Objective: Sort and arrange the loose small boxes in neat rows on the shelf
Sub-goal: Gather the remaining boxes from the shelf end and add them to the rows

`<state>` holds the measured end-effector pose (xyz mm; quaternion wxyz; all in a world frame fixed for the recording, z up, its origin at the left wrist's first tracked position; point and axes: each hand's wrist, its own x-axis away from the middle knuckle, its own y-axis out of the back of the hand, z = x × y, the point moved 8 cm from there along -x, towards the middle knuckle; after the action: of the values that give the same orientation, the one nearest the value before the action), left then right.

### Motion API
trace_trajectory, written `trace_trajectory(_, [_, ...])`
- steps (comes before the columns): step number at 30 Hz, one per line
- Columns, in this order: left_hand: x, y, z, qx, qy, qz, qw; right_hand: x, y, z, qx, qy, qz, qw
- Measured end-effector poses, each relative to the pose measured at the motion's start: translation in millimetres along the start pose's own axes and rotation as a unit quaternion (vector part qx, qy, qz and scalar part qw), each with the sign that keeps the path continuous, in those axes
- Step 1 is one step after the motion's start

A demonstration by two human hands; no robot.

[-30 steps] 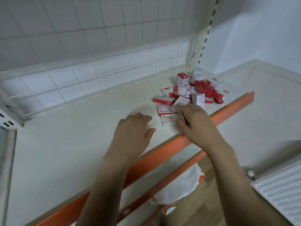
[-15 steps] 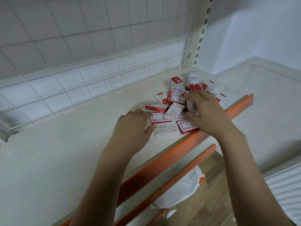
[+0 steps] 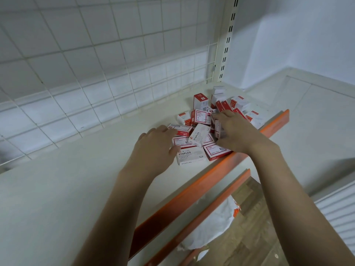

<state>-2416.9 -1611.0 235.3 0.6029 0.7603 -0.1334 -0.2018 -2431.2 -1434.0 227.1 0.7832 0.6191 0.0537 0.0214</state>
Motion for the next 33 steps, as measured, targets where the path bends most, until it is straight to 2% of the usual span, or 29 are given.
trace_trajectory(5, [-37, -12, 5, -0.007, -0.012, 0.053, 0.999, 19, 14, 2, -0.046, 0.011, -0.082, 0.996])
trace_trajectory(12, [-71, -40, 10, 0.035, -0.026, 0.148, 0.988, 53, 19, 10, -0.083, 0.032, -0.110, 0.990])
trace_trajectory(19, [-75, -45, 19, 0.014, -0.031, 0.155, 0.987, 65, 18, 13, -0.088, 0.033, -0.115, 0.989])
trace_trajectory(22, [-70, -40, 28, -0.006, -0.003, 0.129, 0.992, 67, 16, 15, -0.100, 0.042, -0.115, 0.987])
trace_trajectory(28, [-29, -6, 32, -0.028, 0.014, 0.007, 0.999, 62, 15, 25, -0.153, 0.071, -0.118, 0.979])
trace_trajectory(33, [31, 27, 32, 0.058, 0.072, -0.103, 0.990, 56, 4, 43, -0.179, 0.121, -0.115, 0.970])
